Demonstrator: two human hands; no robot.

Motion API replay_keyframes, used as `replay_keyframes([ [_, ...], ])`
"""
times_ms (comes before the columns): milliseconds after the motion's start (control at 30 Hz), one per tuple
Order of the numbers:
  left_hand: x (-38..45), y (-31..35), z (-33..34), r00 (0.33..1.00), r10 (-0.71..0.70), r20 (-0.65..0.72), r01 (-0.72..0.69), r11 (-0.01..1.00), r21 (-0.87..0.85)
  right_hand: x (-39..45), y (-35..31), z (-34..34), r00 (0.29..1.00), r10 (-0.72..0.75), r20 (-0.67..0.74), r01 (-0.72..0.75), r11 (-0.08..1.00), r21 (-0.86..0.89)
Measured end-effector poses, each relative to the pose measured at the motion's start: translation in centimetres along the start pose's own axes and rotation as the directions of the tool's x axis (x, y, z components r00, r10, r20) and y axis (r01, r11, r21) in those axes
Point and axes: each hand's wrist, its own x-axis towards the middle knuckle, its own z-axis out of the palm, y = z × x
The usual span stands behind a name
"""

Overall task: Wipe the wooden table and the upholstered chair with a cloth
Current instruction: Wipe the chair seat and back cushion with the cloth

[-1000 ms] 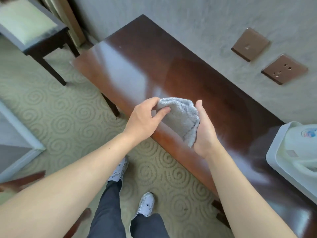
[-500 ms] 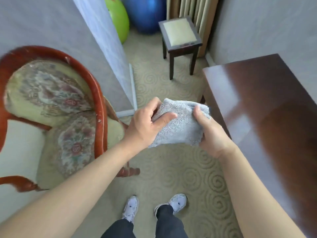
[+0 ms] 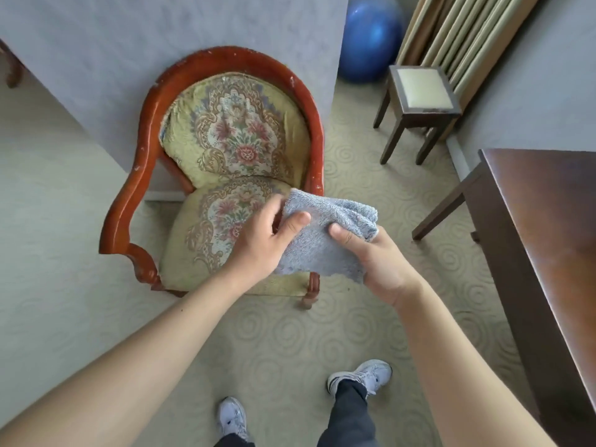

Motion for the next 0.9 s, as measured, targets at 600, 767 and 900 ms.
replay_keyframes([
  [600,-5.5,-19.4,-17.6,0.922,-0.382,0.062,0.294,0.796,0.530,8.2,8.3,13.2,0.848,-0.042,-0.528,0.015,0.998,-0.055],
  [767,-5.3,-23.8,-17.0,0.879,-0.473,0.052,0.367,0.743,0.559,13.6,11.2,12.4,0.837,0.000,-0.547,-0.041,0.997,-0.063],
  [900,-2.3,-28.0,-15.1,0.840,-0.537,0.085,0.369,0.678,0.636,18.7,13.9,10.6,0.848,0.042,-0.528,-0.121,0.986,-0.116],
])
